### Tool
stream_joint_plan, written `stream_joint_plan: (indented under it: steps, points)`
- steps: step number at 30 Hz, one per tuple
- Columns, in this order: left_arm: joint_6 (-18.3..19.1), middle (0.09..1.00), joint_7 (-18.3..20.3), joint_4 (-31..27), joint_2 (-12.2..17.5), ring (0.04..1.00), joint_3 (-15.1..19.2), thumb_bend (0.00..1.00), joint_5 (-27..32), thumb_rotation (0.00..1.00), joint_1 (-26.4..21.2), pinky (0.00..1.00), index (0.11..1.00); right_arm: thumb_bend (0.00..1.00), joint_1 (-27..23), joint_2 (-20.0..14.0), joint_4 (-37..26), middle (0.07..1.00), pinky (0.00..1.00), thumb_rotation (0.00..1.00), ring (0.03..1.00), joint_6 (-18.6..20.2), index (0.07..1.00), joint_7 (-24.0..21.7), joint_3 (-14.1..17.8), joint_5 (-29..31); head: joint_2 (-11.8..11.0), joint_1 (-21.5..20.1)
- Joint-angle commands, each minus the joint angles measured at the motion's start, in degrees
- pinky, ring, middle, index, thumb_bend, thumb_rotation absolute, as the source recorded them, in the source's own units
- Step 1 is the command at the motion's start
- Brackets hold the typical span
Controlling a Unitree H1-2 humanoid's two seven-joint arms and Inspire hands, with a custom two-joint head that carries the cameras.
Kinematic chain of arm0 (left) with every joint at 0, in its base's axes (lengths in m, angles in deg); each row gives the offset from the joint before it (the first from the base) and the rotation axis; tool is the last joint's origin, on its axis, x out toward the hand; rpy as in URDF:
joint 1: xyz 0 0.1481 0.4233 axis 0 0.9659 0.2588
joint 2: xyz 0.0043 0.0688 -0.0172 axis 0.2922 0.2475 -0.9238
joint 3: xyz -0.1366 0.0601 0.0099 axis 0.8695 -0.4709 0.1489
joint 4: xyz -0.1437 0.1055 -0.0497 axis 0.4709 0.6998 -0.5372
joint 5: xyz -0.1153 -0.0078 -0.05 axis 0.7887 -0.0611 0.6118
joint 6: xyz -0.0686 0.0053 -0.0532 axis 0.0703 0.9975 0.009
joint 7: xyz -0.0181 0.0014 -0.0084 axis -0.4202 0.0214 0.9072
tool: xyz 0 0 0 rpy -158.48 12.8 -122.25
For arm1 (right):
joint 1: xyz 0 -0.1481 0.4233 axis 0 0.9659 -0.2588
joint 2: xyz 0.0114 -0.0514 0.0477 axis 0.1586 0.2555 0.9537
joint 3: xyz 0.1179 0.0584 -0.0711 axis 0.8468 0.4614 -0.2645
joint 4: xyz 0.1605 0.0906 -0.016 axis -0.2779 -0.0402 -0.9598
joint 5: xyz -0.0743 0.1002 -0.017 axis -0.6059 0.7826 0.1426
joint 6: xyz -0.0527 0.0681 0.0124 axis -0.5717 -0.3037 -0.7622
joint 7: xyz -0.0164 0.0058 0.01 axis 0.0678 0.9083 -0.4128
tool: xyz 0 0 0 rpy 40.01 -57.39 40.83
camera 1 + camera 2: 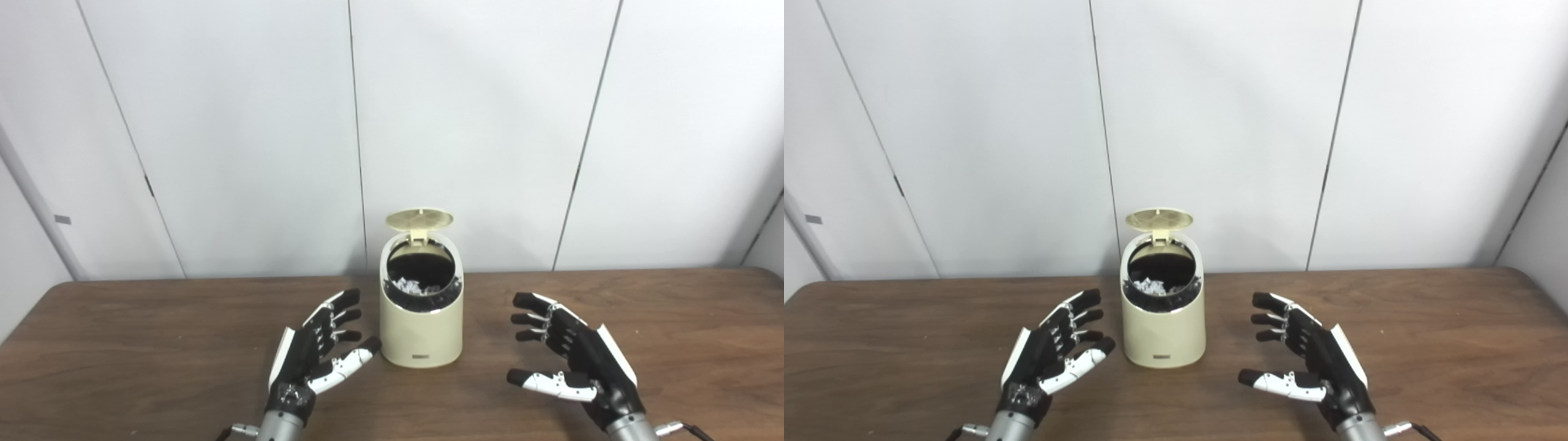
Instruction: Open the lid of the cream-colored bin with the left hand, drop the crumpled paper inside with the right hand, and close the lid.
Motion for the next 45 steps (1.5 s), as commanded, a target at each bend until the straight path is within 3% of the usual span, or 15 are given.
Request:
stream_joint_plan:
  steps: [1,6,10,26,33,39,45]
  points:
    - [-0.93,0.87,-0.31,-3.06,0.41,0.827,0.42,0.73,-0.06,0.31,-1.33,0.7,0.884,0.81,-1.27,0.01,-2.49,0.807,0.66,0.18,0.753,-1.74,0.775,0.94,0.09,-0.49,0.02,0.03]
    - [-0.32,0.884,-0.01,-5.18,2.83,0.831,0.75,0.71,-1.84,0.32,-4.01,0.71,0.903,0.81,-0.89,0.44,-3.78,0.796,0.65,0.17,0.734,-0.55,0.769,1.56,-0.19,-1.22,-0.04,0.04]
    - [1.62,0.91,0.7,-6.62,4.74,0.849,0.3,0.82,-3.55,0.45,-6.56,0.76,0.925,0.81,-0.97,0.5,-4.06,0.796,0.64,0.18,0.729,0.02,0.768,1.62,-0.18,-1.01,-0.18,0.36]
    - [6.02,0.932,2.61,-6.72,6.75,0.903,-1.14,0.89,-6.45,0.37,-17.06,0.72,0.927,0.82,-1.56,0.9,-4.23,0.782,0.61,0.21,0.71,1.44,0.757,2.13,-0.48,-1.77,-0.53,0.37]
    - [6.44,0.956,3.68,-4.75,7.64,0.942,-2.87,0.88,-8.74,0.36,-20.89,0.83,0.943,0.82,-1.65,0.77,-4.25,0.783,0.6,0.22,0.7,1.08,0.759,2.44,-0.84,-2.48,-0.64,0.03]
    - [7.92,0.975,4.42,-3.71,7.9,0.981,-3.86,0.92,-10.6,0.4,-23.45,0.88,0.948,0.81,-1.54,1.2,-4.83,0.78,0.59,0.21,0.691,1.39,0.754,2.72,-0.86,-2.65,-0.63,-0.18]
    - [7.27,1.0,5.3,-1.93,9.06,1.0,-5.99,0.89,-13.69,0.39,-25.81,0.92,0.957,0.81,-1.48,1.8,-5.43,0.78,0.6,0.21,0.691,2.33,0.75,2.93,-0.96,-3.05,-0.54,-0.94]
